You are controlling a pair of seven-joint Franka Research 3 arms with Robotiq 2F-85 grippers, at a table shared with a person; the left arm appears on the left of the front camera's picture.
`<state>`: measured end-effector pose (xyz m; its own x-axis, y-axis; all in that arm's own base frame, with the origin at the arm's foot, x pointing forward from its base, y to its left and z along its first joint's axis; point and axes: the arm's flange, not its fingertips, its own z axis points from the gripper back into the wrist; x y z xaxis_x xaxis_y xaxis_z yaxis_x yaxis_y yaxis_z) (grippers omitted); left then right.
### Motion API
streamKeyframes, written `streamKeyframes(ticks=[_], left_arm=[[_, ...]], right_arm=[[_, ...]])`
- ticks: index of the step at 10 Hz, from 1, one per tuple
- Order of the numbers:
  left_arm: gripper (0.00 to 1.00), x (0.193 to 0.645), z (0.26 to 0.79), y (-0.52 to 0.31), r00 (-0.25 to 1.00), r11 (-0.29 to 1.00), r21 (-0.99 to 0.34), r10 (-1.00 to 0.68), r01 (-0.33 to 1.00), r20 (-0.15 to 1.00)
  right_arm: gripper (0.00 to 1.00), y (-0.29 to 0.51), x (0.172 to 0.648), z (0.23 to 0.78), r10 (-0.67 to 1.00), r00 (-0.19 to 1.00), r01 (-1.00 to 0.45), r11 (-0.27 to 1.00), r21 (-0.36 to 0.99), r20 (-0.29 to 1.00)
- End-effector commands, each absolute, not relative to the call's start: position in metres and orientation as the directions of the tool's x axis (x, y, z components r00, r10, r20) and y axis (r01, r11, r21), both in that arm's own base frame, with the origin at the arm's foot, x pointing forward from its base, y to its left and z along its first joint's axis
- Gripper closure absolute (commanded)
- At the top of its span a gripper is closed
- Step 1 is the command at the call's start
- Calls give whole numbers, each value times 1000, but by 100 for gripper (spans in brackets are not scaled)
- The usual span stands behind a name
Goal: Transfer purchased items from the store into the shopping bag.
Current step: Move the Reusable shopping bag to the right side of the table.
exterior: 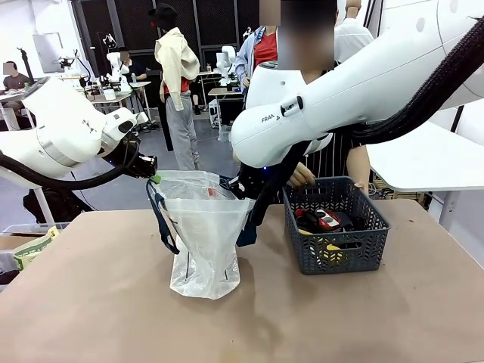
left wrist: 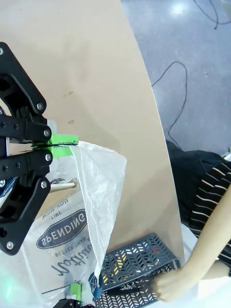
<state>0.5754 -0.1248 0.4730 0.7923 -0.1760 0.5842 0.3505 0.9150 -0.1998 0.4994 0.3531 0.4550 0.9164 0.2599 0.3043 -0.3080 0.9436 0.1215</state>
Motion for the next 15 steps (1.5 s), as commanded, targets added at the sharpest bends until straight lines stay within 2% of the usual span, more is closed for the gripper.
streamKeyframes(ticks=[1, 15], left_arm=[[100, 572, 475, -121, 793, 917, -206, -163, 342, 587], [100, 572, 475, -121, 793, 917, -206, -163, 342, 587]], right_arm=[[100, 349, 497, 455, 251, 920, -299, 946, 125, 300], [100, 349, 497, 455, 251, 920, -299, 946, 125, 300]])
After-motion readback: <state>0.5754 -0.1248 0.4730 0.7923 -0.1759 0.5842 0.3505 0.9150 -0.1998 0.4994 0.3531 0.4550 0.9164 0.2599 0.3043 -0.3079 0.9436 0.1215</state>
